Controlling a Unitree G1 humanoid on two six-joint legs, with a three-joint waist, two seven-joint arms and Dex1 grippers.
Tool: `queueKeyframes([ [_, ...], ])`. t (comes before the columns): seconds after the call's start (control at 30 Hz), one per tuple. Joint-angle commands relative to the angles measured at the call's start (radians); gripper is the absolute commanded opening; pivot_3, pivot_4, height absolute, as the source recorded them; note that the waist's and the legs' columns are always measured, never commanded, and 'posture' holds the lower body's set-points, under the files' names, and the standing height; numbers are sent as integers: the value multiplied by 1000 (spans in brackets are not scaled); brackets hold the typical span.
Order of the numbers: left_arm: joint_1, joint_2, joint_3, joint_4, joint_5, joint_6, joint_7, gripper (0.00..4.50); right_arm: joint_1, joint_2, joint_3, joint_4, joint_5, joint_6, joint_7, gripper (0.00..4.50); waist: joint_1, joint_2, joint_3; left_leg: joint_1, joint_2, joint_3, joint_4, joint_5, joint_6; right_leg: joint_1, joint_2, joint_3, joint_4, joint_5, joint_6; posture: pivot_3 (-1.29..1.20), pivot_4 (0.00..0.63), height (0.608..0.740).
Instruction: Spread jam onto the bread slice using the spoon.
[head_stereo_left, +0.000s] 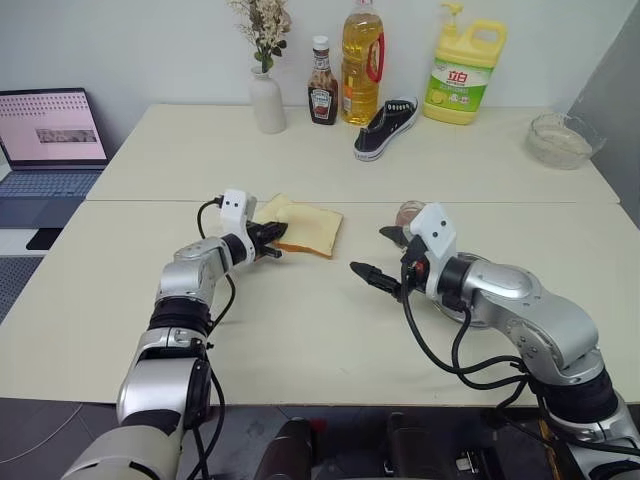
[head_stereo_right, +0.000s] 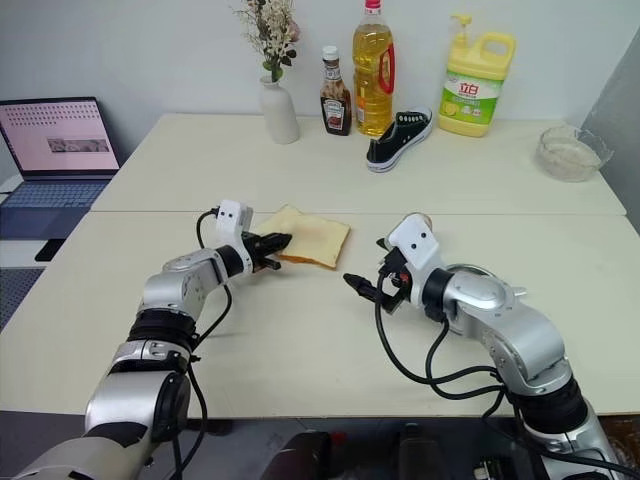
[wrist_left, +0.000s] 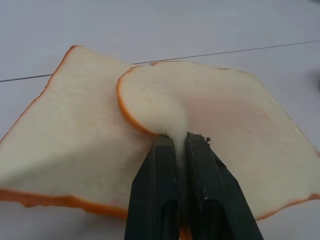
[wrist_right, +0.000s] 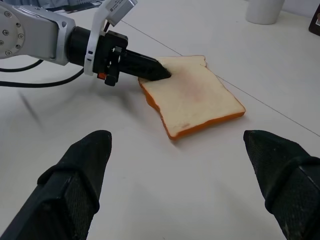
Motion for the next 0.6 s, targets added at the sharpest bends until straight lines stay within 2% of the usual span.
queueKeyframes([
  [0.03,-43,39,-9,-45,8,9,-30,23,7,-15,-53,-35,0,-3,6,4500,0,0,0,0,0,0,0,0,0,0,0,0,0,0,0,0,150,740],
  [0.1,-44,64,-36,-119,-1,52,-92,23,19,-35,-87,-52,14,9,13,4500,-1,0,0,0,0,0,0,0,0,0,0,0,0,0,0,0,150,740],
  [0.23,-50,152,-97,-338,-71,197,-287,23,75,-123,-232,-144,108,81,55,4500,-1,0,0,-1,0,0,0,0,0,-1,0,0,0,0,0,0,150,740],
  [0.37,-69,259,-163,-550,-183,371,-499,23,185,-229,-425,-268,279,193,110,4500,0,0,0,-2,1,0,-1,0,0,-1,0,0,-1,0,0,0,150,740],
  [0.47,-78,292,-194,-644,-254,468,-579,23,239,-273,-514,-317,377,245,108,4500,0,0,0,-1,1,1,-1,0,0,0,0,0,-1,-1,1,0,150,740],
  [0.53,-72,307,-223,-691,-274,494,-616,23,260,-288,-552,-335,434,267,93,4500,-3,0,0,0,2,2,0,0,1,1,0,1,0,-3,4,0,150,740],
  [0.6,-27,331,-328,-717,-196,385,-674,23,298,-295,-591,-370,509,289,72,4500,-5,0,0,1,2,4,0,0,1,1,1,2,0,-3,4,0,150,740],
])
